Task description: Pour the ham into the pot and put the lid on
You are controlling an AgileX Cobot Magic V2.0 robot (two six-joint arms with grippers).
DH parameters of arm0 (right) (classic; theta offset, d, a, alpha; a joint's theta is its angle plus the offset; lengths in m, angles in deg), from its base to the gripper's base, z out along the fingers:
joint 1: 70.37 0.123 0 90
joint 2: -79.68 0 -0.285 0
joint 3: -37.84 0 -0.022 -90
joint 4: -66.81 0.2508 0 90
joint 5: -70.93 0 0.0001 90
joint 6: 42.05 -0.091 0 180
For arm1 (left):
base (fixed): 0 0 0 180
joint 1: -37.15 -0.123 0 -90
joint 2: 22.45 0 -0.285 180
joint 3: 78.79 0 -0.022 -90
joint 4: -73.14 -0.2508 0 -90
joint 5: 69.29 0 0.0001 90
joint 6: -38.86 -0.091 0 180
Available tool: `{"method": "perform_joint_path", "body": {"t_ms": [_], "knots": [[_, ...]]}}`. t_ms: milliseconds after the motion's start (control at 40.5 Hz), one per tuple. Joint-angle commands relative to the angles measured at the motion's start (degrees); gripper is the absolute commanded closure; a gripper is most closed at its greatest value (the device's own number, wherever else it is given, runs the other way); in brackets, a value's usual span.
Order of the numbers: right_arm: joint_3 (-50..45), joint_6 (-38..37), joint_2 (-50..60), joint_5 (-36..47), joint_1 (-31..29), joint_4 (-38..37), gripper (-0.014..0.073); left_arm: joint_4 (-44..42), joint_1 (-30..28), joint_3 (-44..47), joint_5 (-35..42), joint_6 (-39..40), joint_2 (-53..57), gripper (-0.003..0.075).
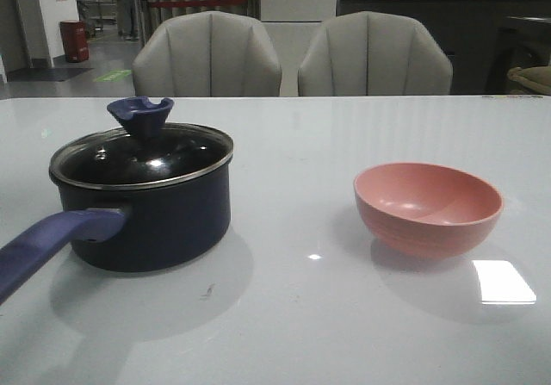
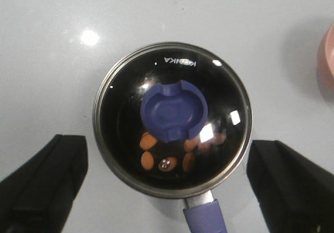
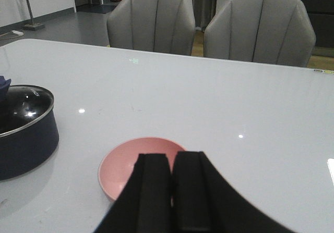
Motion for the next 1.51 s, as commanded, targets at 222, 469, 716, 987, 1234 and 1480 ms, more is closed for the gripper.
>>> {"method": "perform_joint_path", "body": {"t_ms": [222, 469, 716, 987, 1234, 1480], "knots": [[1.66, 0.5, -0.25, 4.6, 0.07, -0.06, 0.0447, -0.74, 0.2, 19.91, 12.51, 0.55, 21.31, 0.0083], [1.66, 0.5, -0.25, 4.6, 0.07, -0.06, 0.0447, 1.44, 0.2, 37.14, 26.07, 0.55, 40.07, 0.0083], [1.66, 0.5, -0.25, 4.6, 0.07, -0.06, 0.0447, 2.07, 0.2, 52.36, 32.11, 0.55, 62.8, 0.0083], [1.66, 0.5, -0.25, 4.6, 0.07, -0.06, 0.0447, 2.07, 0.2, 64.9, 35.55, 0.55, 80.72, 0.0087], [1.66, 0.5, -0.25, 4.6, 0.07, -0.06, 0.0447, 2.07, 0.2, 67.7, 39.4, 0.55, 82.87, 0.0431], [1.66, 0.5, -0.25, 4.6, 0.07, -0.06, 0.0447, 2.07, 0.2, 67.7, 39.02, 0.55, 82.87, 0.0584]]}}
